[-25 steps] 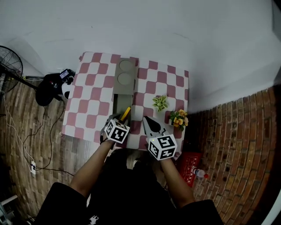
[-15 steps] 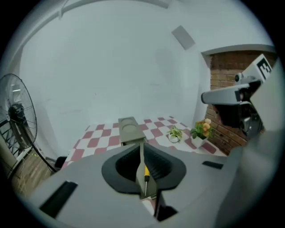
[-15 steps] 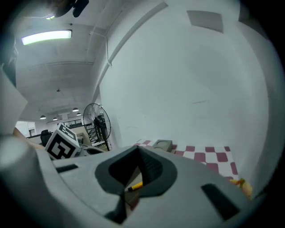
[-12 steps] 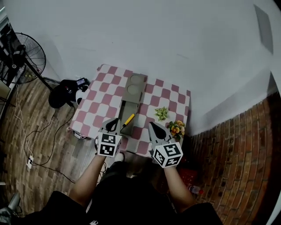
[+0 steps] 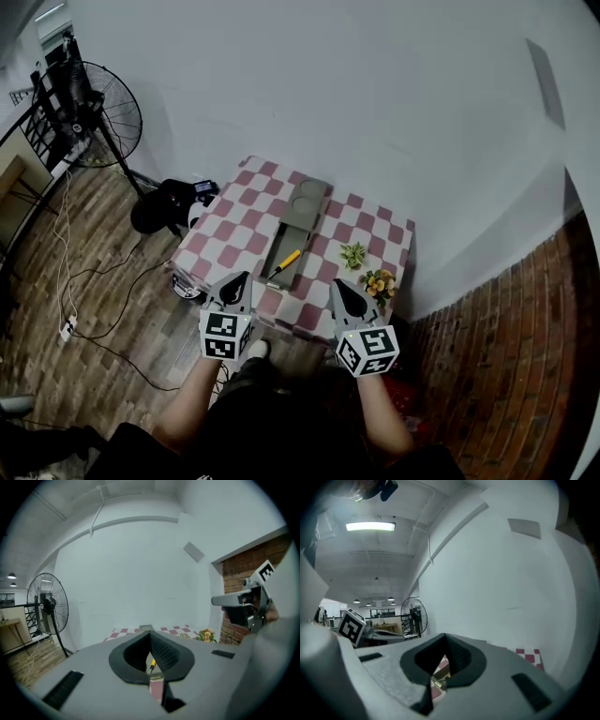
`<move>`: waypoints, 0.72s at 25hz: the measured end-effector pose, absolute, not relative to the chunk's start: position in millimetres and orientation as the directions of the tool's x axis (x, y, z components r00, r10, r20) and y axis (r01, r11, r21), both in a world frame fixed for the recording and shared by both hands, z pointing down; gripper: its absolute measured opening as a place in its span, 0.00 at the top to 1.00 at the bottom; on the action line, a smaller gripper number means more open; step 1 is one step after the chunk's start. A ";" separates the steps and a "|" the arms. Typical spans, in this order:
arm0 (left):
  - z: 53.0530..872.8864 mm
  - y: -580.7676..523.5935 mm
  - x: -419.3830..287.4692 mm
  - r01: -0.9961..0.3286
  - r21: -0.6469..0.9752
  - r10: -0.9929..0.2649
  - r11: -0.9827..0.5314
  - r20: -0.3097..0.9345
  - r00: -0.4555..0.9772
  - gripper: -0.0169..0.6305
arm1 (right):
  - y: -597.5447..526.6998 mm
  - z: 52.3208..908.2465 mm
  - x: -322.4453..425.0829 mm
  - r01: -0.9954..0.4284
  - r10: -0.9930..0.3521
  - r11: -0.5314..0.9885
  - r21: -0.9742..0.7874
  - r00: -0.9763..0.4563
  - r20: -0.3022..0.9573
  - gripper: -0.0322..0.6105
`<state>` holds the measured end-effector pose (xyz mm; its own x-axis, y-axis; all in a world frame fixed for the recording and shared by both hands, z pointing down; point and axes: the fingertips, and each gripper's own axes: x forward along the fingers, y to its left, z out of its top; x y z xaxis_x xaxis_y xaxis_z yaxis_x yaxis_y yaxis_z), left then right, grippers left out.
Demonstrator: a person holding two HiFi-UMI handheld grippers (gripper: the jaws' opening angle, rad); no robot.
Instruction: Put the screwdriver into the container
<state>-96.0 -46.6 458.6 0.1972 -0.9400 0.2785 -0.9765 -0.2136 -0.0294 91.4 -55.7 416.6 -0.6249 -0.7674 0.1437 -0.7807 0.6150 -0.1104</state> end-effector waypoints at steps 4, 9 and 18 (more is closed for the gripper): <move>447.6 -22.5 -92.7 -0.978 -0.018 -0.949 -0.209 0.245 0.198 0.97 | -41.1 409.1 93.5 -0.774 -0.765 0.624 -0.105 -0.633 0.122 0.95; 436.9 -11.5 -89.0 -0.974 -0.048 -0.957 -0.223 0.199 0.210 0.97 | -30.4 406.9 91.9 -0.771 -0.762 0.631 -0.091 -0.637 0.113 0.95; 437.1 -17.6 -90.2 -0.970 -0.057 -0.957 -0.235 0.187 0.220 0.97 | -30.7 399.9 88.2 -0.771 -0.765 0.633 -0.073 -0.637 0.100 0.95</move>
